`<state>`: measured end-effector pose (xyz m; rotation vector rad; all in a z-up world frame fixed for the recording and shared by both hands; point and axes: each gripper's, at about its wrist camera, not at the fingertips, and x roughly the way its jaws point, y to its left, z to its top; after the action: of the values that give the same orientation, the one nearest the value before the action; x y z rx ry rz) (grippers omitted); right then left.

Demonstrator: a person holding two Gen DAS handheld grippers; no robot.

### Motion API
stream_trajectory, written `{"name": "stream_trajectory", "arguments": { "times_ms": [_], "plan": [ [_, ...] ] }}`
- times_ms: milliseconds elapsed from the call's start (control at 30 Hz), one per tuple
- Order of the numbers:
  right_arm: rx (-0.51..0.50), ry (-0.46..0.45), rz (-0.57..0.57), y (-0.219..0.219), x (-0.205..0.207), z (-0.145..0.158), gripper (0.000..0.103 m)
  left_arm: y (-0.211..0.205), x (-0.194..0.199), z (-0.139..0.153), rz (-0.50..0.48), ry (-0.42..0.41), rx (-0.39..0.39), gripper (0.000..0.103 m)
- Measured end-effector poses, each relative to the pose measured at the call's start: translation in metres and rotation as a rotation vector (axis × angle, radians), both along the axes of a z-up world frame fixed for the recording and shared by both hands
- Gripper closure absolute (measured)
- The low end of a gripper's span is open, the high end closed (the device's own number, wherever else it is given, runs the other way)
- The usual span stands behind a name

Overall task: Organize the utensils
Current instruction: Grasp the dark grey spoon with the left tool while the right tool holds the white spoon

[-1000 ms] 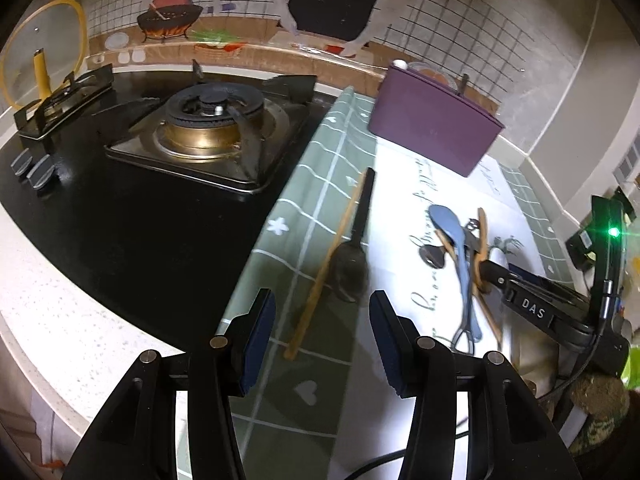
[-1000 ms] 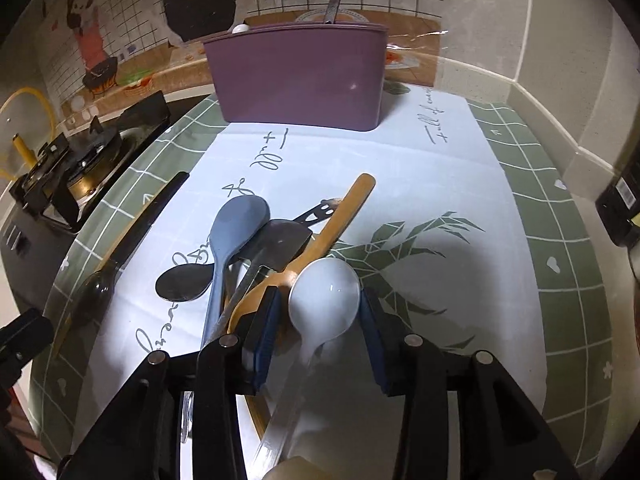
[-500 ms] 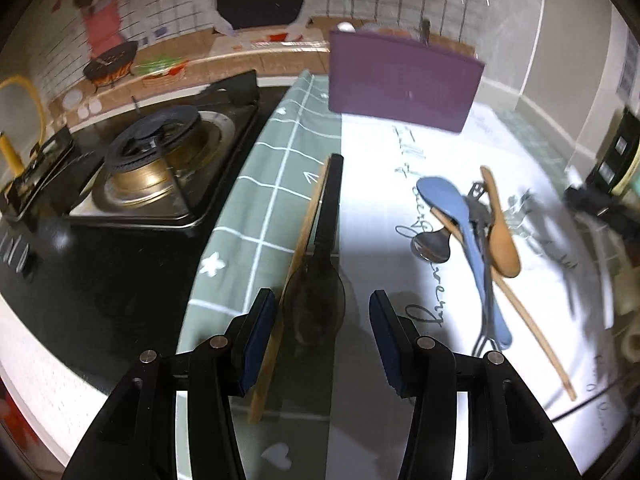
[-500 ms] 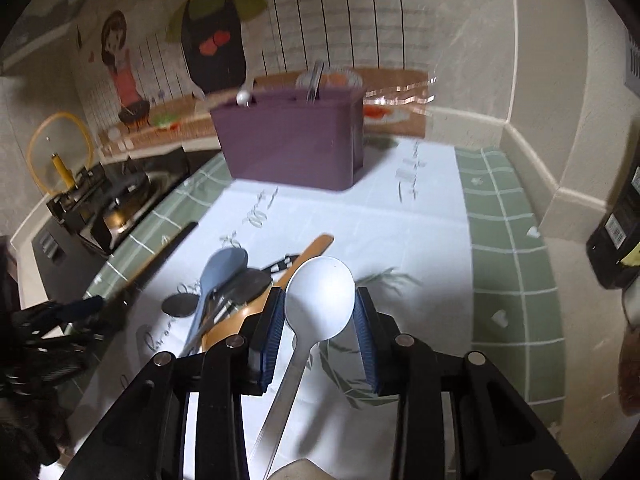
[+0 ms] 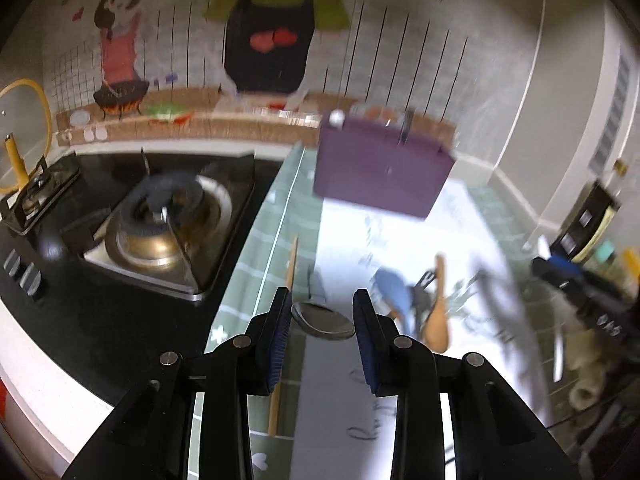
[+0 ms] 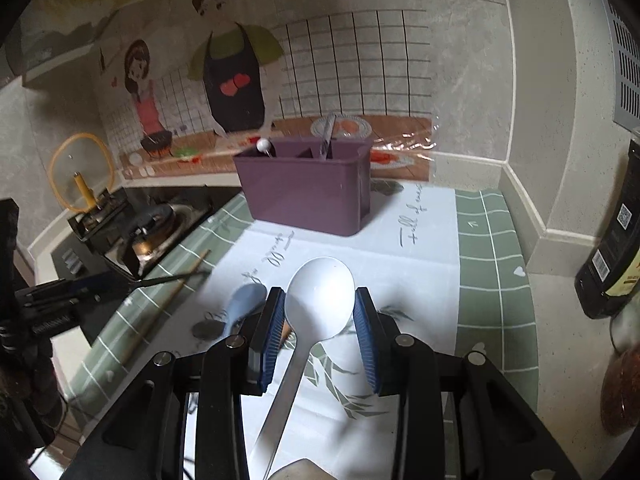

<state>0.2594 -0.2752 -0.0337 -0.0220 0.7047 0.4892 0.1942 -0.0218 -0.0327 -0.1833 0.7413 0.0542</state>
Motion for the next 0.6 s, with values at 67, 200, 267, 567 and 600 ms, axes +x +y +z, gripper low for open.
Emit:
{"name": "stream_trajectory", "arguments": {
  "times_ms": [67, 200, 267, 567, 600],
  "plan": [
    [0.018, -0.005, 0.001, -0.001, 0.001, 0.006, 0.071, -0.001, -0.002, 0.015, -0.006, -0.033, -0.002, 0.071],
    [0.031, -0.028, 0.002, -0.001, 0.005, 0.016, 0.071, -0.006, -0.003, 0.037, -0.021, -0.065, 0.000, 0.073],
    [0.035, -0.035, 0.006, 0.000, 0.006, 0.019, 0.071, -0.008, -0.003, 0.043, -0.029, -0.071, 0.005, 0.088],
    [0.042, -0.035, 0.009, 0.003, 0.013, 0.021, 0.071, -0.003, 0.005, 0.045, -0.028, -0.053, 0.001, 0.090],
    [0.036, -0.028, 0.009, 0.004, 0.014, 0.019, 0.071, -0.001, 0.006, 0.042, -0.022, -0.045, -0.002, 0.090]
  ]
}}
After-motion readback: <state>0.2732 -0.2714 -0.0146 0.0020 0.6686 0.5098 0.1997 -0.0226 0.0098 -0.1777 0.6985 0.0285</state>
